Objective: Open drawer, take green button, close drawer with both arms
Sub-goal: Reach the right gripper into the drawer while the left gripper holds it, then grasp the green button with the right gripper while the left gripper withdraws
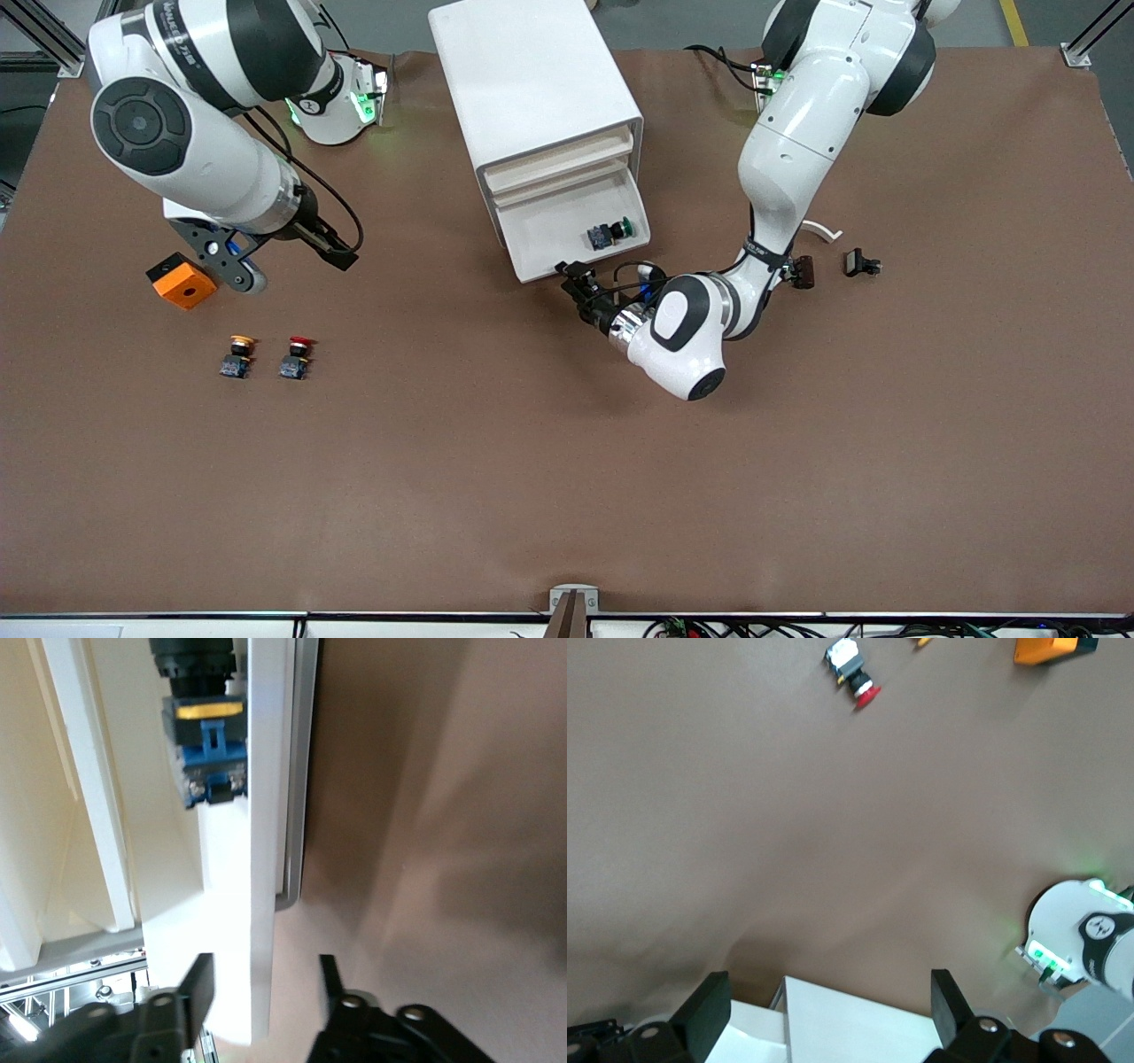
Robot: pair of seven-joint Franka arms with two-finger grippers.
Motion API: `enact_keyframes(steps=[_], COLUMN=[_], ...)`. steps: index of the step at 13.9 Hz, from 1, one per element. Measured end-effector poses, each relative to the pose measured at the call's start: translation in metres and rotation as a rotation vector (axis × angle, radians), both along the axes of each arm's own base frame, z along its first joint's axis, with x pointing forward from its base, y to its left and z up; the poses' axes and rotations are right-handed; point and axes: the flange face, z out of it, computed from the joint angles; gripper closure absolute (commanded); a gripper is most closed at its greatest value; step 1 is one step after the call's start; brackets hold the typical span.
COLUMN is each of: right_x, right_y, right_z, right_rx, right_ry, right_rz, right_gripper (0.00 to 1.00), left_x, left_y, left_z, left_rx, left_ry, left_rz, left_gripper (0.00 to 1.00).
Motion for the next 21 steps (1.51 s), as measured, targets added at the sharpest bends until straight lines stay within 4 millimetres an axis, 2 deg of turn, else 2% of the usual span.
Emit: enact_keyframes(steps=[2,4,6,8,10,13,16,18,21], right_x=[-0.004,-0.01,-0.014,-0.017,-0.019,-0.026,-0.034,-0.039,-0.045], right_y=[0.025,0.061,0.09,0.107,0.12,0.146,0.187,0.218,0.256], right_z=[-0.007,-0.023,-0.038,-0.049,-0.056,-0.067,-0.082,-0.097,-0.115], right_rx=[-0.01,-0.029,-0.041,-0.045,-0.047,-0.049,-0.066,-0.075,-0.056], right_ry=[-0.009,-0.024,-0.043,-0.044,-0.055,-0.078,-0.092,-0.099,-0.127], right_rz=[-0.043,-0.084,-0.132,-0.161,-0.194,-0.233,-0.289,-0.309,-0.326], right_gripper=[0.0,0.0,0.0,0.0,0.0,0.0,0.0,0.0,0.0], left_x=[0.014,0.029,0.04,0.048,0.057,0.077,0.084,0.082,0.082], left_y=[0.006,0.012,0.013,0.016,0.034,0.08,0.114,0.122,0.133], left_z=[0.017,0.051,0.096,0.155,0.211,0.269,0.309,0.325,0.342], left_rx=[0.009,0.055,0.053,-0.029,-0.072,-0.087,-0.022,0.027,-0.001], left_ry=[-0.056,-0.174,-0.316,-0.518,-0.686,-0.861,-1.004,-1.073,-1.159], left_rz=[-0.006,-0.065,-0.139,-0.259,-0.346,-0.401,-0.535,-0.661,-0.817], left_gripper=[0.0,0.0,0.0,0.0,0.0,0.0,0.0,0.0,0.0])
